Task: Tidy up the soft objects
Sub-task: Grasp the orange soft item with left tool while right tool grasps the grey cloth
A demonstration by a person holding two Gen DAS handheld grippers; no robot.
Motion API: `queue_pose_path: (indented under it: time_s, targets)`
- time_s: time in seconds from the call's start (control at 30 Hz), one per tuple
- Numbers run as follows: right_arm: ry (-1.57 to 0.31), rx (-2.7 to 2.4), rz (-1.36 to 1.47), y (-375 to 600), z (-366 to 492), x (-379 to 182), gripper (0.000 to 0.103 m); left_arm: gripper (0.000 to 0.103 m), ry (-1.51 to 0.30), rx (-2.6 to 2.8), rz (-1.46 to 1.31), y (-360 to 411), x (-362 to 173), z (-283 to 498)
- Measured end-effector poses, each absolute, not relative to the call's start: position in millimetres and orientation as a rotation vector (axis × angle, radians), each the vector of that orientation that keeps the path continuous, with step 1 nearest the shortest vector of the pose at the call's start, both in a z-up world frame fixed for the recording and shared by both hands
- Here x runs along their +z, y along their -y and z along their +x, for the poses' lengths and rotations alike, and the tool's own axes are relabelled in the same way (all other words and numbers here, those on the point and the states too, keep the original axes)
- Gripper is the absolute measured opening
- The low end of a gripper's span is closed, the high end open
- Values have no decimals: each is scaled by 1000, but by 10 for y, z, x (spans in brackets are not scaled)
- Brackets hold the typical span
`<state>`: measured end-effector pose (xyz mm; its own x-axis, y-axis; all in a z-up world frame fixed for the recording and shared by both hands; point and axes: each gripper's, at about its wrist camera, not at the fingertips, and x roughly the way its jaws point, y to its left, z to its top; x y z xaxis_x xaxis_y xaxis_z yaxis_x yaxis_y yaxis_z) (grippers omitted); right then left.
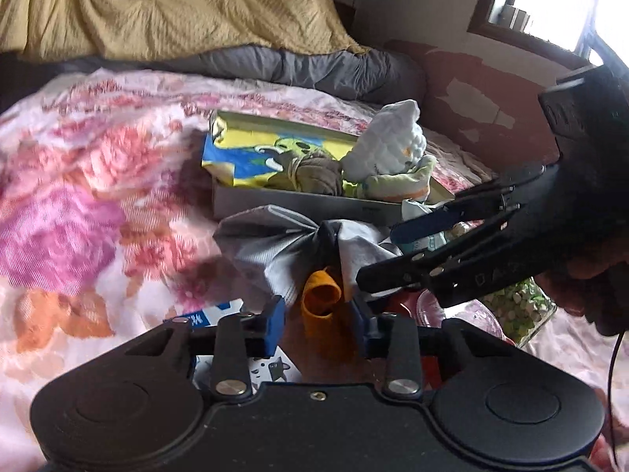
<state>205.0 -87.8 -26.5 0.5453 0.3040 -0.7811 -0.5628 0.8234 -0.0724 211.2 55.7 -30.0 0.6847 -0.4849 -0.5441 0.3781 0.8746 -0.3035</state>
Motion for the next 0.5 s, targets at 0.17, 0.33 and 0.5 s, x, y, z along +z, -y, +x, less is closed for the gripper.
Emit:
queue_pose_path:
  time_s: [0.17,0.33,0.5]
  targets:
    - [-863,527,-316,880,2059,-396,23,22,-674,-508,-211,-578,-344,2153]
    - [-846,525,-293,927,2028,-358,16,16,-670,-518,-206,-549,-358,2130]
    - [-831,520,-285,969,2006,-285,10,16,-667,-518,-224,-545,-371,2128]
